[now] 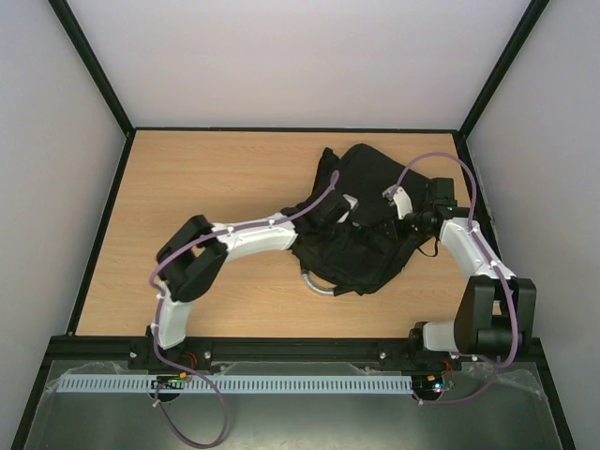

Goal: Pack the student bag
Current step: Place the student bag at the center of the board, then adjust the student bag at the center of the board.

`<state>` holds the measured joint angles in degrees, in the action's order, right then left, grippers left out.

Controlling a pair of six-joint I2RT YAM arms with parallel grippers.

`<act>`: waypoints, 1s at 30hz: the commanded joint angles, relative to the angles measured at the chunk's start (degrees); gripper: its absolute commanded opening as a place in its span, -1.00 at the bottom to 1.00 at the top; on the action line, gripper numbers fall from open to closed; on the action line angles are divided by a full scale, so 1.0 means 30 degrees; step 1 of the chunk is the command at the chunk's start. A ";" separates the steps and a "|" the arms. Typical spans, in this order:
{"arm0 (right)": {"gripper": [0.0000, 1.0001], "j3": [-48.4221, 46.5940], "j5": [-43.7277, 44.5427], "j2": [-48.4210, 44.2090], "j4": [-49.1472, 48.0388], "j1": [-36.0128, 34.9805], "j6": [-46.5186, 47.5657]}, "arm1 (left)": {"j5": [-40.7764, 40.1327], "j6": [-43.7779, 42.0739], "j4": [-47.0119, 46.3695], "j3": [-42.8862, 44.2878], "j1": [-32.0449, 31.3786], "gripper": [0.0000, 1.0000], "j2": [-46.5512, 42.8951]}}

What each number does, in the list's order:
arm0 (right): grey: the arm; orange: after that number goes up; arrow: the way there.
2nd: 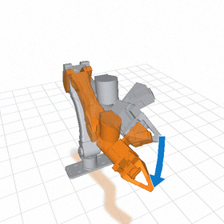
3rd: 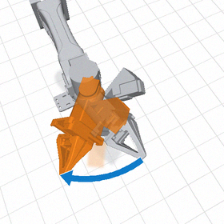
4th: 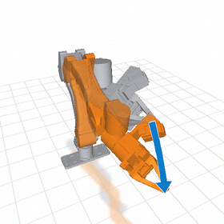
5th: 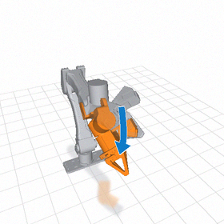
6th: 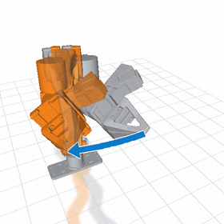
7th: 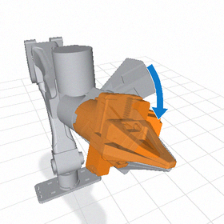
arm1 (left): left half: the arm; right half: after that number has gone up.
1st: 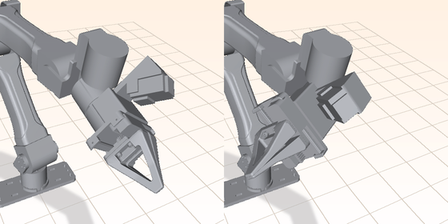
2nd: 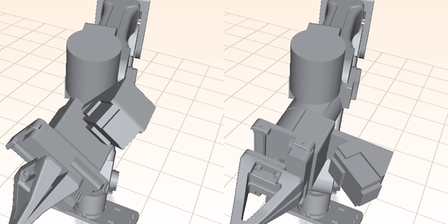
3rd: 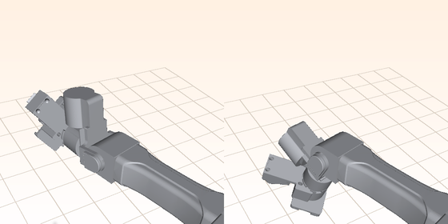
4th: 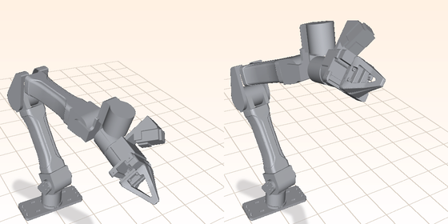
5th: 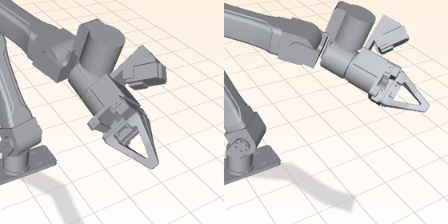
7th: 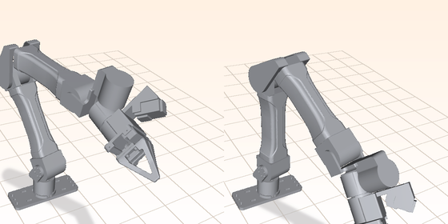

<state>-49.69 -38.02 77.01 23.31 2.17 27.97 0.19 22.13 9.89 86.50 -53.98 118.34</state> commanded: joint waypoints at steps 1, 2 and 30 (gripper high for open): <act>-0.68 -0.1113 -0.1262 -0.0363 0.2270 0.0686 0.0303 | 0.1063 -0.0357 0.0856 -0.3025 -0.0021 -0.54 -0.3840; -0.66 -0.1360 -0.1293 -0.0513 0.2545 0.0810 0.0341 | 0.1295 -0.0662 0.1108 -0.3715 -0.0032 -0.48 -0.4609; 0.47 -0.3068 1.0150 0.3528 0.0688 0.2706 -0.3607 | 1.2573 0.1799 -0.2450 -0.7063 0.7675 0.32 -0.5399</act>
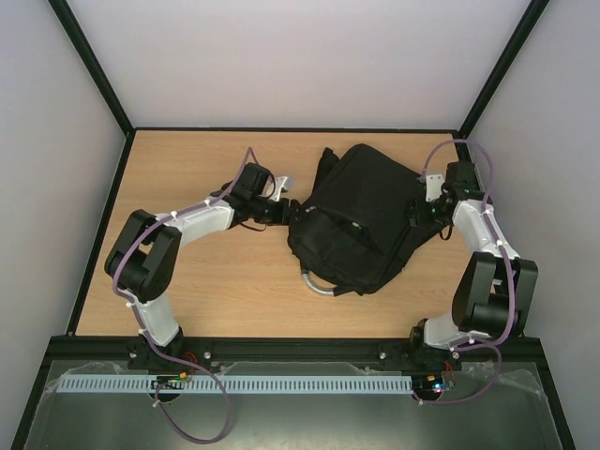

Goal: Pack the student bag
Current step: Adjust the student bag at the center of the board.

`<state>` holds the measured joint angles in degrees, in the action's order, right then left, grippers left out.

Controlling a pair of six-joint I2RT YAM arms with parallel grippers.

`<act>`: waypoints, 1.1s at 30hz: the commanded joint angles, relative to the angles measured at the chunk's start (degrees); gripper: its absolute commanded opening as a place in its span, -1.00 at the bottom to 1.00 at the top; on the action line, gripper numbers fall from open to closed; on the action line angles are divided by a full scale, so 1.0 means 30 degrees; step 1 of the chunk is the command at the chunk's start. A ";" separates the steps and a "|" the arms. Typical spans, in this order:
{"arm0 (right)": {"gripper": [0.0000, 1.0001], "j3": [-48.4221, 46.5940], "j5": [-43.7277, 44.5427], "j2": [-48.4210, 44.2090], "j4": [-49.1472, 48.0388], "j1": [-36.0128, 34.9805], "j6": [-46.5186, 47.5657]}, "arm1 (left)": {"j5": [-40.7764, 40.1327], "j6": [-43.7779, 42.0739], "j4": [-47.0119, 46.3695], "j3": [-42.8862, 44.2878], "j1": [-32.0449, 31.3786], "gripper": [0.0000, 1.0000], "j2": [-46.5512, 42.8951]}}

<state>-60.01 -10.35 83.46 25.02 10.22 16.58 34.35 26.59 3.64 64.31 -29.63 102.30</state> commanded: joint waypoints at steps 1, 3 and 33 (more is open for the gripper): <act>0.45 0.0201 0.0835 0.1951 0.0270 -0.0040 0.0202 | 0.0951 0.0245 -0.0060 0.0403 -0.0547 0.27 0.0115; 0.41 -0.0211 0.0864 0.3100 0.0480 -0.0444 0.0109 | 0.0515 0.0198 0.0346 0.0328 -0.0862 0.15 0.0351; 0.27 -0.3288 -0.0255 0.1365 0.1525 -0.5545 0.0211 | -0.4914 0.0788 0.3478 -0.4706 -0.4585 0.01 -0.6735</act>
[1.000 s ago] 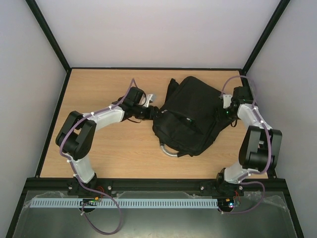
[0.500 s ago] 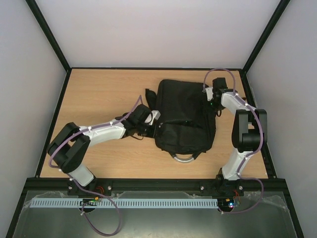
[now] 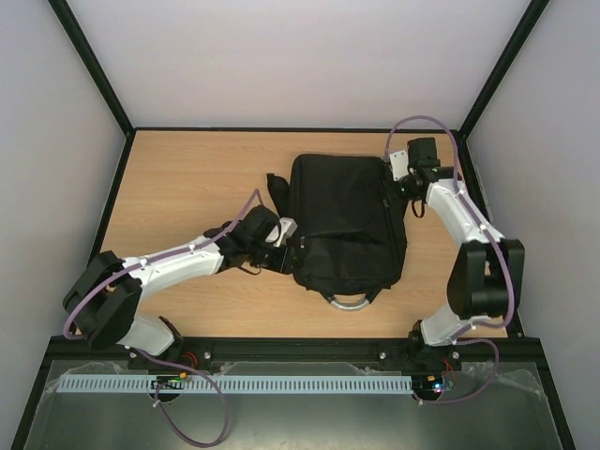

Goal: Pack the student bag
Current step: Adjust the student bag at the center of the board.

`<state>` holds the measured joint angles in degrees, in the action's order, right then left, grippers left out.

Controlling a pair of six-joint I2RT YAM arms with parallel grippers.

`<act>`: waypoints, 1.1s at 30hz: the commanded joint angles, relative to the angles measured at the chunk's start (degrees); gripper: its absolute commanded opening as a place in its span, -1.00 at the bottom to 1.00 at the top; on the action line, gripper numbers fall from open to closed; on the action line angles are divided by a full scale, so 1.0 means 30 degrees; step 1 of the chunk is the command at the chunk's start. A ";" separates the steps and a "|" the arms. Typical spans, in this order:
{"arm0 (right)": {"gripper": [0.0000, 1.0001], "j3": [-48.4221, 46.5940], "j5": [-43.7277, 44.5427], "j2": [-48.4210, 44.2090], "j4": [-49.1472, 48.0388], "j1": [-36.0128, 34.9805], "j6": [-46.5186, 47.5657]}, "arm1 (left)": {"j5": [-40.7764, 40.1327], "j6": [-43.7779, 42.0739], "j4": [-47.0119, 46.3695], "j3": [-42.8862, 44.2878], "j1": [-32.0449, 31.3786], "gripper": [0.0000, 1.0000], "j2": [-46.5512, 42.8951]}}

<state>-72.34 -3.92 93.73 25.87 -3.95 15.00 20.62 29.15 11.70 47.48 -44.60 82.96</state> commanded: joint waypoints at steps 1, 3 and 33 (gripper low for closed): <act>0.23 0.1088 -0.3228 -0.2467 0.1297 -0.1113 0.0832 | -0.0326 0.0086 0.0744 0.1154 0.0571 -0.04 -0.0168; 0.15 0.1640 -0.5108 -0.3173 0.1296 -0.1607 0.0929 | -0.0048 0.0357 0.0567 0.1585 0.0893 -0.11 0.0073; -0.38 0.5683 -0.7265 -0.0908 -0.1024 -0.2411 0.0983 | -0.1771 0.2324 0.2660 0.4779 0.1313 -0.05 0.2788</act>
<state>-56.07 -26.83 89.82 20.82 -10.59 17.82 21.10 35.18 17.54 61.23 -40.86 93.30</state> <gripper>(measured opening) 0.309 0.468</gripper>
